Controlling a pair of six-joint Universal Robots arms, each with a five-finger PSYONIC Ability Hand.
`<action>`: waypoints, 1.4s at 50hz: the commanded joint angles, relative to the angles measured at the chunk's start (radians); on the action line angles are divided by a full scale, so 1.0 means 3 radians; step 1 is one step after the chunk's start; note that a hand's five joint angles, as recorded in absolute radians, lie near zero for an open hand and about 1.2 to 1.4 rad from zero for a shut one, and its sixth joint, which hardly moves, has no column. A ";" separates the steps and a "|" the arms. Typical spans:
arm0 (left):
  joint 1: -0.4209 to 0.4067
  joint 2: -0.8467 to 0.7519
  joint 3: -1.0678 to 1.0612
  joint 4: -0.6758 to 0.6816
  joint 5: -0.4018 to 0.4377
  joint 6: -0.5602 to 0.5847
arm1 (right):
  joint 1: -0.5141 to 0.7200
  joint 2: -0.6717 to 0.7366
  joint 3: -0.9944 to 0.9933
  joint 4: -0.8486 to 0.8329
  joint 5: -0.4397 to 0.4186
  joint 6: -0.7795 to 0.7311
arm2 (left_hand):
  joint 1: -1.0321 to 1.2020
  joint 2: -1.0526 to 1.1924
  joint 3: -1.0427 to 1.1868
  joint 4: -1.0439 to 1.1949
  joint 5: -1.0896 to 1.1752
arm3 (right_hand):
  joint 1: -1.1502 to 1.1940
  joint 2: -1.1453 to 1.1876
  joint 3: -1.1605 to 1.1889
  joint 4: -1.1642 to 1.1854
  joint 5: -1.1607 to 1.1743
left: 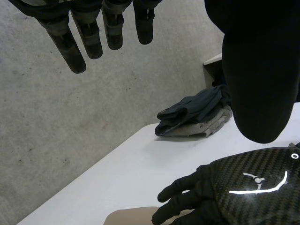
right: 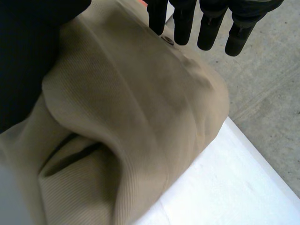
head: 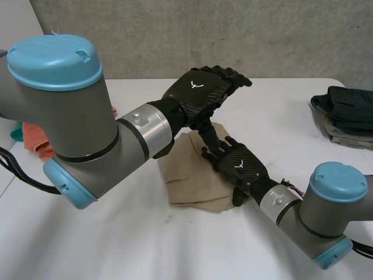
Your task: Fold the laundry.
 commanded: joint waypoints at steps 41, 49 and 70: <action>0.0092 0.0164 -0.0046 0.0061 0.0000 -0.0001 | -0.0540 -0.0165 -0.1676 -0.0256 0.0697 0.1281 | 0.0066 0.0014 0.0041 0.0023 -0.0035 | 0.3903 0.3900 0.3899 0.3896 0.3905; 0.0067 0.0164 -0.0081 0.0061 0.0000 -0.0006 | -0.1435 0.0177 -0.2351 -0.0190 0.0319 0.1547 | 0.0066 0.0014 0.0041 0.0023 -0.0035 | 0.3903 0.3900 0.3899 0.3896 0.3905; 0.0056 0.0113 -0.0173 0.0087 0.0005 -0.0006 | -0.2740 0.1594 -0.2853 -0.0696 -0.0965 0.1537 | 0.0075 0.0024 0.0051 0.0032 -0.0025 | 0.3903 0.3900 0.3899 0.3896 0.3905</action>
